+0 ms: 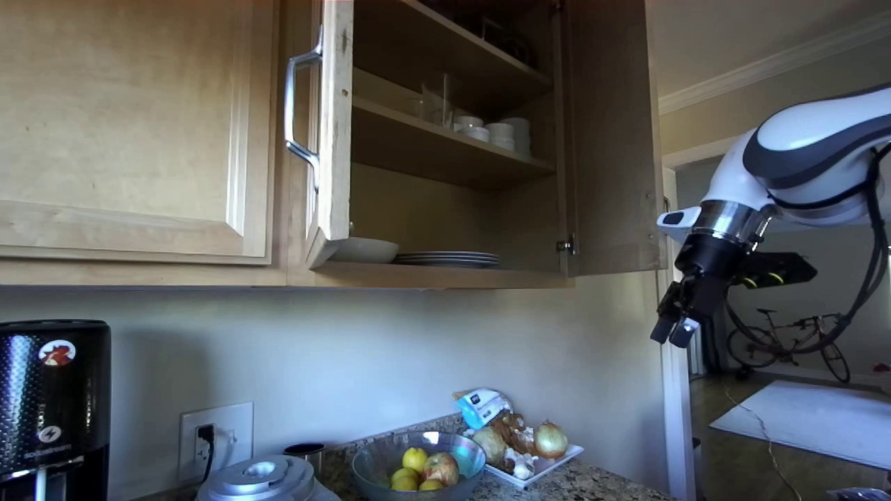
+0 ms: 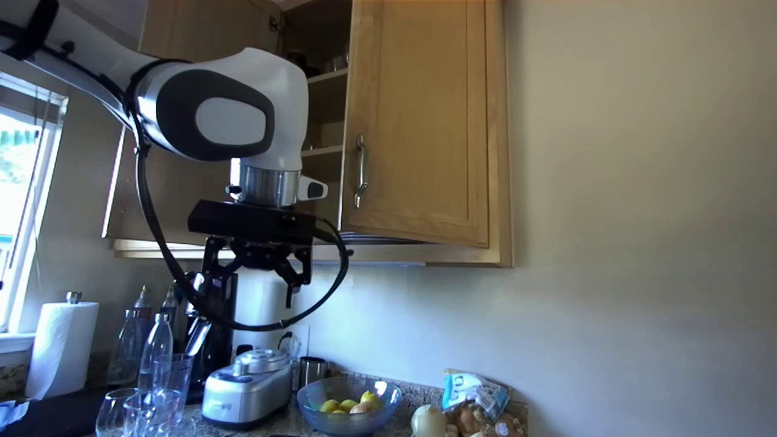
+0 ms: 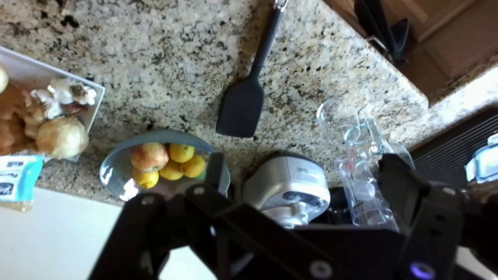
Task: Close the cupboard
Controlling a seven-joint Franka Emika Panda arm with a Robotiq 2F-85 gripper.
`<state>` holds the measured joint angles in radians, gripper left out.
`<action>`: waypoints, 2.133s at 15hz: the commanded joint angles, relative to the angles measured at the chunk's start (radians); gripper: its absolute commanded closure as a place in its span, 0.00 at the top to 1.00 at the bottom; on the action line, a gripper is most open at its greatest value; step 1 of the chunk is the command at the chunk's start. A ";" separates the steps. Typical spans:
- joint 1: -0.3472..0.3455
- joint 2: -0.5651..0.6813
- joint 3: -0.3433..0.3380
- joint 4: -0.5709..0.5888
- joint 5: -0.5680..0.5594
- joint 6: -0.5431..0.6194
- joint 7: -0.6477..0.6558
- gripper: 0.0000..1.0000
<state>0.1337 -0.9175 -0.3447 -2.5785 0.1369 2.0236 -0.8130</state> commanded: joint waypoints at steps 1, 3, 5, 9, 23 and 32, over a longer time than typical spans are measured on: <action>-0.043 0.030 0.028 -0.042 -0.022 0.000 0.008 1.00; -0.064 0.024 0.044 -0.071 -0.035 0.017 0.008 1.00; -0.098 0.015 0.058 -0.097 -0.061 0.030 0.018 1.00; -0.203 0.031 0.061 -0.129 -0.172 0.071 0.060 1.00; -0.423 -0.038 -0.088 0.033 -0.286 0.174 0.144 1.00; -0.270 0.062 -0.152 0.189 -0.212 0.416 0.144 1.00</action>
<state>-0.2173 -0.9188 -0.4926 -2.4094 -0.1064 2.3293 -0.7021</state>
